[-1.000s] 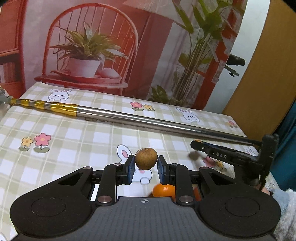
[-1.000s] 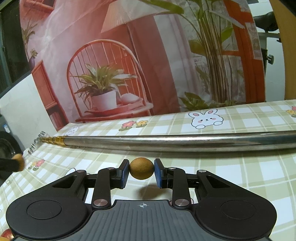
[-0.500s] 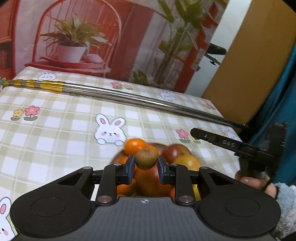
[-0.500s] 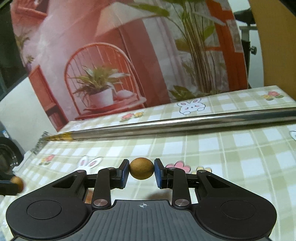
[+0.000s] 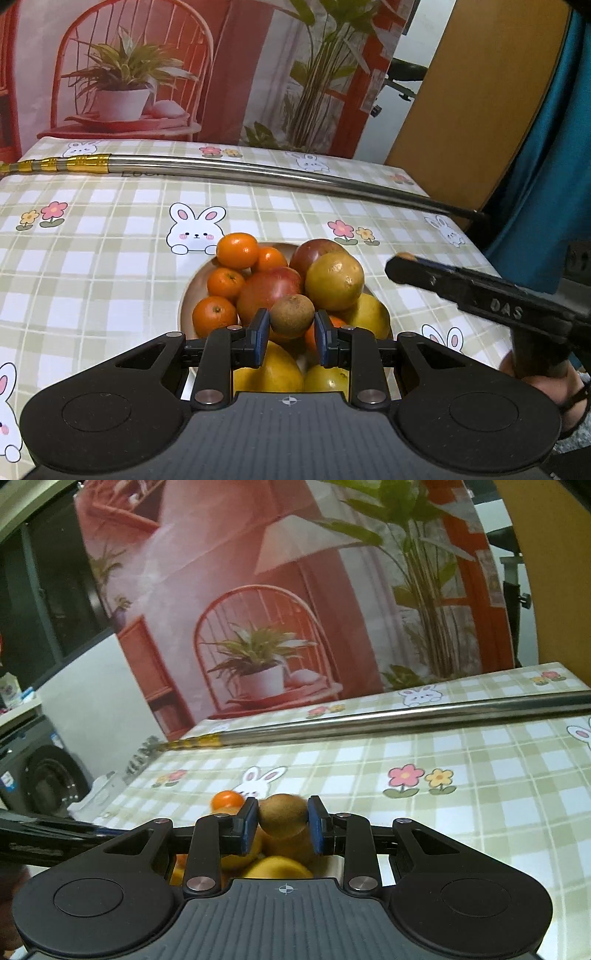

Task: Organize fruits

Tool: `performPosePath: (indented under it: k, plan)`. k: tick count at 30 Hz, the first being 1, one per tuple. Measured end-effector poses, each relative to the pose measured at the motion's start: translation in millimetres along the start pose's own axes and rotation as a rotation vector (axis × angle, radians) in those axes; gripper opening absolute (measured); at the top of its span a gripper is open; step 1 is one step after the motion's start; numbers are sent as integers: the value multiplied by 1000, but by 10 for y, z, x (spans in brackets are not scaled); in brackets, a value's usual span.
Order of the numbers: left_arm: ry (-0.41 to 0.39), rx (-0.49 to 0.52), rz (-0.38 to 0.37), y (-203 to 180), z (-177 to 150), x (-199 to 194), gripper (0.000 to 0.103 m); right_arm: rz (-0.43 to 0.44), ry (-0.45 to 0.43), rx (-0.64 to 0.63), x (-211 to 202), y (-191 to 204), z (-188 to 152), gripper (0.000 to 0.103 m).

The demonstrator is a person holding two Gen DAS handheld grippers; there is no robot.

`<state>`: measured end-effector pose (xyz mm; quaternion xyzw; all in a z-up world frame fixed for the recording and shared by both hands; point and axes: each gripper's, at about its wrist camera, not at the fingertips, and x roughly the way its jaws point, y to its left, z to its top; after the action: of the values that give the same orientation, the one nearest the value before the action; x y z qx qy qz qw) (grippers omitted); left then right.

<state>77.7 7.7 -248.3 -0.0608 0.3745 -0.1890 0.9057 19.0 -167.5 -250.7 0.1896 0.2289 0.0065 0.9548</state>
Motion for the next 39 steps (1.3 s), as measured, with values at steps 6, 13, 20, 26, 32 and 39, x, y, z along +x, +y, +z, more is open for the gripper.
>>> performPosePath:
  k: [6,13,20,26,32,39]
  plan:
    - [2,10,11,-60,-32,-9,28,32,30,-17,-140,105,-120,27]
    - [29,26,21,-78,-69,6,28,34,90,-51,-194,204,-278,27]
    - [34,36,29,-80,-86,15,28,44,126,-95,-172,312,-356,27]
    - [31,38,23,-79,-86,14,28,38,139,-111,-143,330,-369,27]
    - [30,40,21,-77,-88,13,28,33,134,-122,-138,338,-355,30]
    - [24,35,23,-65,-70,-7,53,4,111,-119,-157,319,-319,33]
